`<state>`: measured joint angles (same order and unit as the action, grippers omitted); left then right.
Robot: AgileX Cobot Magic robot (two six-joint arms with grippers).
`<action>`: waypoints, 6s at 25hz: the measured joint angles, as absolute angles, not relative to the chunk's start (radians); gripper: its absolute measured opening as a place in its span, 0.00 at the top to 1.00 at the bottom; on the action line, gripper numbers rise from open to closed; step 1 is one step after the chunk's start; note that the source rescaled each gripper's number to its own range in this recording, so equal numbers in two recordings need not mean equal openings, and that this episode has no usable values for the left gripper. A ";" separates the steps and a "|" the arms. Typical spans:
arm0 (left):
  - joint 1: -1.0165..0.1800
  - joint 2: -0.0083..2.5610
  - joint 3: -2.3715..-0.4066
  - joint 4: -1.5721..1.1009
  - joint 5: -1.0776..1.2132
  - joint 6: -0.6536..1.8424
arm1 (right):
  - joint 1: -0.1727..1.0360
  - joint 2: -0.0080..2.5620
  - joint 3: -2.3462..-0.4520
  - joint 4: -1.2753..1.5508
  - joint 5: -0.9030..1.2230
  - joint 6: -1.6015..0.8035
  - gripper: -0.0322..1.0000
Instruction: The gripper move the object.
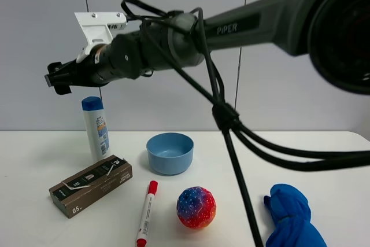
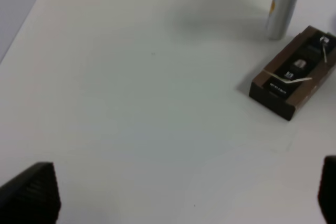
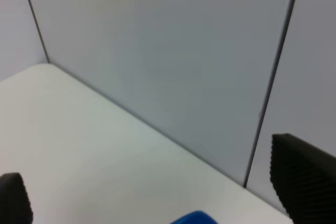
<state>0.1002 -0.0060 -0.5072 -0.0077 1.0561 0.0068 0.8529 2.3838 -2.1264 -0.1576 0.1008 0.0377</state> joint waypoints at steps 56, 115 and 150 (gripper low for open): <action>0.100 -0.006 -0.507 -0.008 1.056 0.007 | 0.347 0.826 -1.126 -0.160 0.954 -0.191 0.20; 0.100 -0.006 -0.507 -0.008 1.056 0.007 | -0.030 -0.001 -0.494 0.006 1.067 0.000 0.20; 0.100 -0.006 -0.507 -0.009 1.056 0.007 | -0.025 -0.001 -0.494 -0.024 1.067 -0.012 0.21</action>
<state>0.1002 -0.0060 -0.5072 -0.0087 1.0561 0.0068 -0.0251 -0.0012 -0.4939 -0.0237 1.0668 -0.0115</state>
